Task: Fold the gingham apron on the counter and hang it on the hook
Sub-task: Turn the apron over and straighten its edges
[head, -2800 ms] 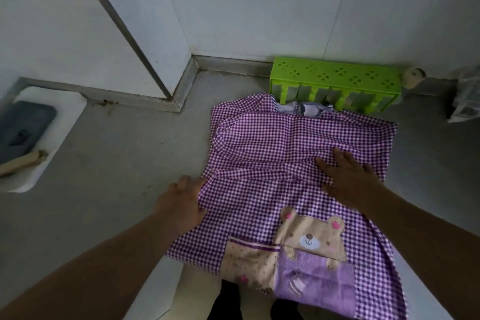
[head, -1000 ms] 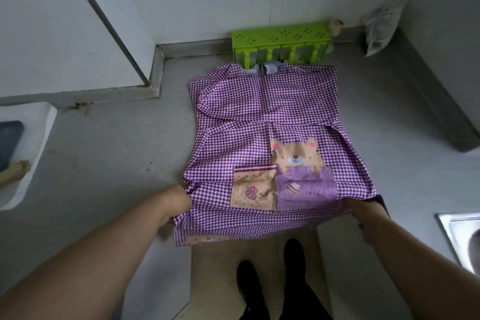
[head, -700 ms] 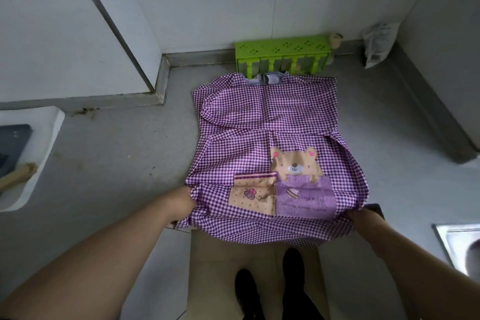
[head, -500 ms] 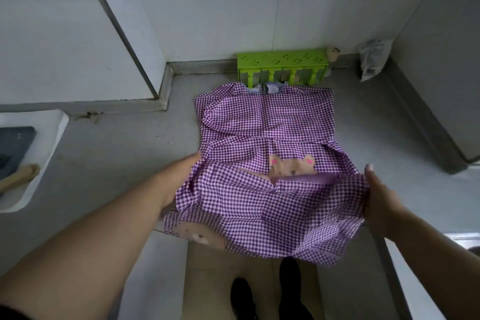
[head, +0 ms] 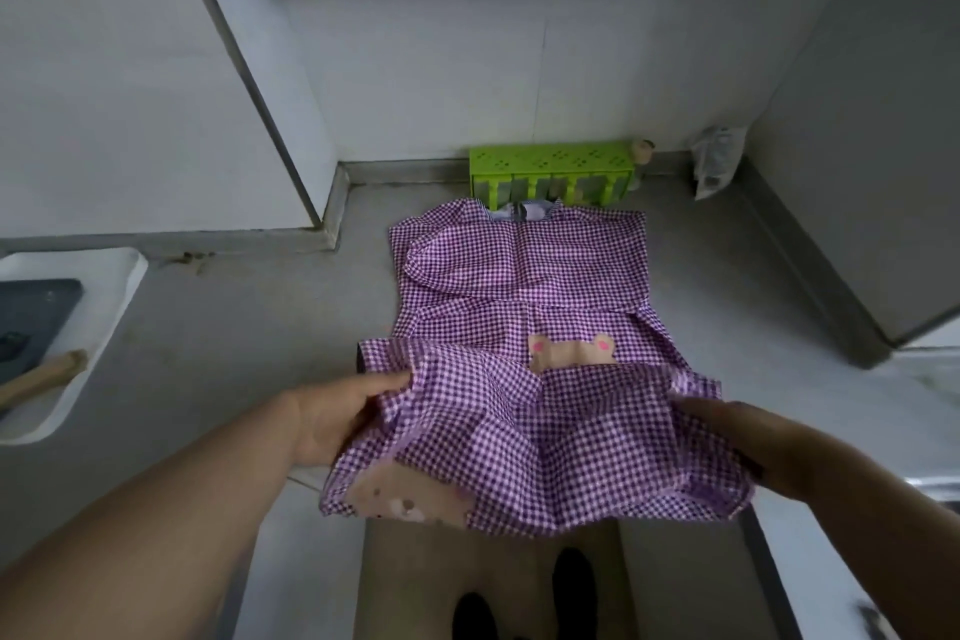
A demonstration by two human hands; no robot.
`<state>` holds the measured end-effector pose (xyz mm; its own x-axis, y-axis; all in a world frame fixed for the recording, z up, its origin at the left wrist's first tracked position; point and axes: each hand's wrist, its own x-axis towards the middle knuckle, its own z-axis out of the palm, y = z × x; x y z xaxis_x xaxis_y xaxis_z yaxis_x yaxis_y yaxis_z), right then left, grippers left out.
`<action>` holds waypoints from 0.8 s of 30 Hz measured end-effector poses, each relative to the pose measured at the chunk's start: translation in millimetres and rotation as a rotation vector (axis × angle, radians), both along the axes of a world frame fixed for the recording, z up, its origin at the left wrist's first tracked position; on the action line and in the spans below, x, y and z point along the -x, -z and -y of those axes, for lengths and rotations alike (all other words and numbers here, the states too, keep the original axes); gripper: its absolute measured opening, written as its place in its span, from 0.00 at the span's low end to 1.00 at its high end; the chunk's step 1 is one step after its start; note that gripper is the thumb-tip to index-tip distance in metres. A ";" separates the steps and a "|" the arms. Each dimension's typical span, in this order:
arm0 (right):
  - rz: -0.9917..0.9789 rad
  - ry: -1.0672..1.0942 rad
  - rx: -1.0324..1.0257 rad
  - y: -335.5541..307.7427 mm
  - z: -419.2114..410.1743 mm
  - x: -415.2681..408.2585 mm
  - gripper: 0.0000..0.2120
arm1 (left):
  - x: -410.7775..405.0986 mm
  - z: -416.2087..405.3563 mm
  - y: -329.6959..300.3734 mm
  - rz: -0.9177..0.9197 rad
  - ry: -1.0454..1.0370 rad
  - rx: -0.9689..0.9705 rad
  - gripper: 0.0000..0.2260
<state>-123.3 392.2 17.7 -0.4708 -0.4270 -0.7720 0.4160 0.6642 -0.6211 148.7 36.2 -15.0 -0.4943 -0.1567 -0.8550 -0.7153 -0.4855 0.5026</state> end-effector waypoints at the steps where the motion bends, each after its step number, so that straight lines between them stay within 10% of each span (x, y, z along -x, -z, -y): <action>1: -0.016 -0.049 -0.058 -0.6 -1.1 -5.7 0.27 | -2.2 -6.4 0.7 0.021 0.062 -0.024 0.27; 4: 0.011 0.106 0.041 -12.0 3.8 -11.8 0.19 | 7.5 -19.3 -13.8 -0.030 -0.053 0.055 0.20; 8: 0.027 0.279 0.130 -25.4 10.5 -7.6 0.27 | 23.0 -21.6 -37.6 -0.146 -0.293 -0.044 0.38; 17: 0.047 0.298 0.159 -51.4 15.2 -10.1 0.24 | 19.4 -35.6 -78.1 -0.460 -0.068 -0.126 0.24; 24: -0.040 0.260 0.130 -57.7 24.6 -27.7 0.13 | 38.8 -38.7 -61.6 -0.445 0.104 -0.142 0.39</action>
<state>-95.6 367.6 75.4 -0.6064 -0.3817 -0.6976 0.5356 0.4523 -0.7131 109.9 74.9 46.6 -0.8244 0.0157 -0.5657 -0.4937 -0.5087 0.7053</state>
